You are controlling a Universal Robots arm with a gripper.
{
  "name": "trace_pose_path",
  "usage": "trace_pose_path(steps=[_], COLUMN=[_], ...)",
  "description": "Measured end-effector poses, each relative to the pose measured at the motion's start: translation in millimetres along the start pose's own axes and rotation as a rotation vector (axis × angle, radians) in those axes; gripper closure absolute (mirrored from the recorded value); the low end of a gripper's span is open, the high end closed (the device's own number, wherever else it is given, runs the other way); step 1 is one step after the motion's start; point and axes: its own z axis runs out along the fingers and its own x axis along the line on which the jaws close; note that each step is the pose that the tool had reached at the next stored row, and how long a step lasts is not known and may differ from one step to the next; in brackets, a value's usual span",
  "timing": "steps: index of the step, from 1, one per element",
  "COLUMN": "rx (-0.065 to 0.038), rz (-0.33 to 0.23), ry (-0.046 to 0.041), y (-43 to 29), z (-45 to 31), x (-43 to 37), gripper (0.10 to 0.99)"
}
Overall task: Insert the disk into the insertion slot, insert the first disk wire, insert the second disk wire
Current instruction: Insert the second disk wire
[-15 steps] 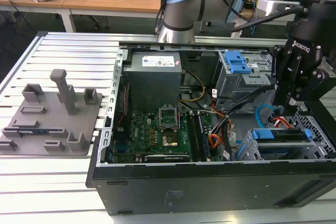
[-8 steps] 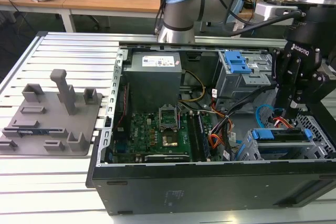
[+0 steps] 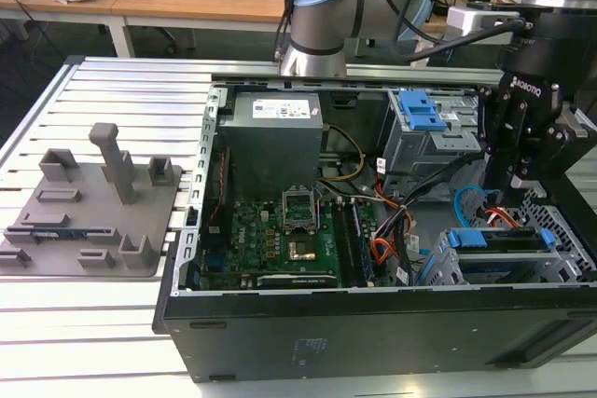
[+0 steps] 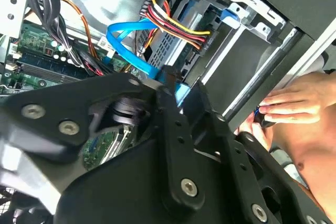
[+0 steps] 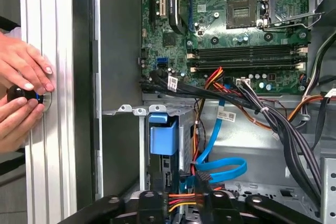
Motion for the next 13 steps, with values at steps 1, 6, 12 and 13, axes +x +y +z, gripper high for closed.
trace_pose_path(steps=[1, 6, 12, 13], rx=[0.001, 0.002, 0.004, 0.005], rz=[-0.002, -0.006, -0.010, -0.011], ry=[0.0007, 0.0032, 0.0070, 0.0071], y=[0.0, 0.6, 2.0, 2.2], z=[1.1, 4.2, 5.4, 5.5], x=[-0.7, -2.8, -5.4, -5.4], gripper=[0.784, 0.784, 0.925, 0.925])
